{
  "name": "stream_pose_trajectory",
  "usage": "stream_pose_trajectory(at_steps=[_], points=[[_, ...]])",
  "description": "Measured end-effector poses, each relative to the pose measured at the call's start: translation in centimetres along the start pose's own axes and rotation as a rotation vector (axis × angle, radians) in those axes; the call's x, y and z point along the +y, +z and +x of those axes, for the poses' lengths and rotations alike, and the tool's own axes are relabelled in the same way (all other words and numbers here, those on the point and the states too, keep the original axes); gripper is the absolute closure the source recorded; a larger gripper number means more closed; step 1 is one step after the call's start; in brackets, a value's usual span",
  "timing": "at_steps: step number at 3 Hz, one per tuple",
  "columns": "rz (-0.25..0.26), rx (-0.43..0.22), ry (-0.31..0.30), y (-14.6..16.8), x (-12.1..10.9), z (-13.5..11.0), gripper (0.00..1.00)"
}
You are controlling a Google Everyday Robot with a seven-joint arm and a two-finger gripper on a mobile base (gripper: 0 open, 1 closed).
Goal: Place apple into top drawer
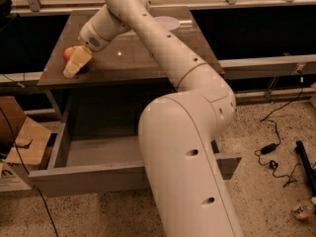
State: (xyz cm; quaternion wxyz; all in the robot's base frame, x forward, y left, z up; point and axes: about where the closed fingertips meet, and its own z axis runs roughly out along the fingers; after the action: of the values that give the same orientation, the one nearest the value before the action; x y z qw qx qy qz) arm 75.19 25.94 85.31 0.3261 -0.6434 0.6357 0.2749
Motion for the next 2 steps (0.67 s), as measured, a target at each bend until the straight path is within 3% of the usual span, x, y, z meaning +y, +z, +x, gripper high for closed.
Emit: stream_pose_trajectory(at_steps=[1,2], points=[[-0.016,-0.009,0.009,1.06,-0.37,0.04,0.15],[-0.019,-0.013,0.021,1.46,-0.69,0.21,0.38]])
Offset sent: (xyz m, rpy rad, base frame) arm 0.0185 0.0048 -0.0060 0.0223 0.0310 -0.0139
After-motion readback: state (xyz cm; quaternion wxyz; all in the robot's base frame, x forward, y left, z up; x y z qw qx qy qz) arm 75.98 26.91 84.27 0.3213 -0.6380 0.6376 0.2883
